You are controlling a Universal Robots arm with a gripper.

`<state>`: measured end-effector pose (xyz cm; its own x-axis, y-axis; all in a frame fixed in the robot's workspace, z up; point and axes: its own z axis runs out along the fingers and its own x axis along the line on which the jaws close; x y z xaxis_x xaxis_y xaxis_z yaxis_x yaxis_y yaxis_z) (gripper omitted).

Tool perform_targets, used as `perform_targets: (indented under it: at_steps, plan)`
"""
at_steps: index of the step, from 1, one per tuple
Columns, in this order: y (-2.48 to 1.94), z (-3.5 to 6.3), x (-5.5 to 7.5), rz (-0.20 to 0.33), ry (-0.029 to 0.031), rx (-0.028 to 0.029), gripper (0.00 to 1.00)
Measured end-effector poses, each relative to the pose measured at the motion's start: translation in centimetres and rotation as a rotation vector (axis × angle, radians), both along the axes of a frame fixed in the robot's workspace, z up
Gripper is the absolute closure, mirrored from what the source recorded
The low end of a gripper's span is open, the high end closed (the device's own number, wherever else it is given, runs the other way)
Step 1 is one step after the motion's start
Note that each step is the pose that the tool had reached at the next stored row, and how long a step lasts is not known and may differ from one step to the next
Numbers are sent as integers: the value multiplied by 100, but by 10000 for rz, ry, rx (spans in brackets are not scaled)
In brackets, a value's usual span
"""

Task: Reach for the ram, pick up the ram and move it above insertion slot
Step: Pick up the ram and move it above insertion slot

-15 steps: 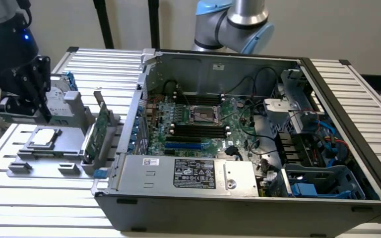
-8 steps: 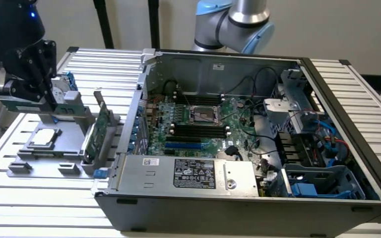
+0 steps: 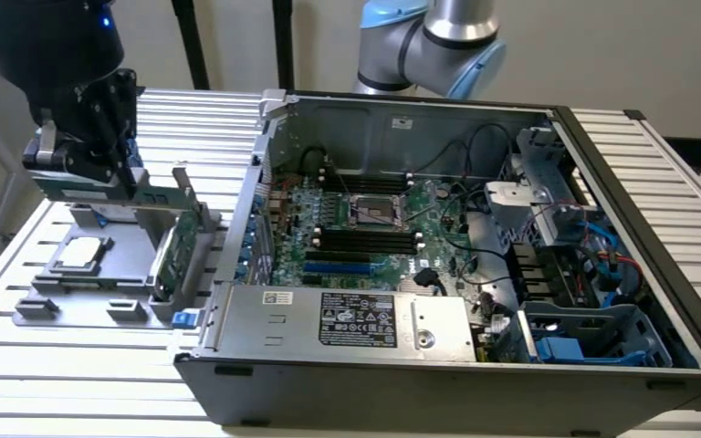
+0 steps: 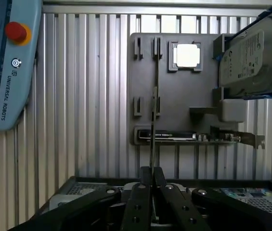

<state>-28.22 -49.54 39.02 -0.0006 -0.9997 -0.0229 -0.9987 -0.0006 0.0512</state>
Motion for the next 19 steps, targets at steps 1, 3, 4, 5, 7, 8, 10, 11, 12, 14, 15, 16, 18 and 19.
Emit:
perform_targets:
  at_steps: [1, 3, 4, 5, 7, 8, 10, 11, 12, 14, 15, 16, 18, 19]
  plan:
    - [1, 5, 38, 1, -1, 31, 86]
    - [3, 17, 113, 0, 0, 90, 86]
    - [3, 22, 151, 0, 0, 123, 86]
    - [4, 29, 193, 0, 0, 155, 86]
    - [5, 40, 268, 1, -1, 218, 86]
    - [6, 47, 305, 0, 0, 249, 86]
    - [7, 58, 379, -1, -1, 316, 86]
    - [8, 63, 417, 0, 0, 348, 86]
    - [8, 68, 455, 1, 0, 381, 86]
    - [9, 75, 532, 1, 1, 445, 86]
    - [10, 77, 569, 1, 2, 474, 86]
    - [10, 79, 608, 2, 3, 500, 86]
    - [12, 81, 686, 2, 6, 545, 86]
    - [13, 81, 725, 2, 8, 561, 86]
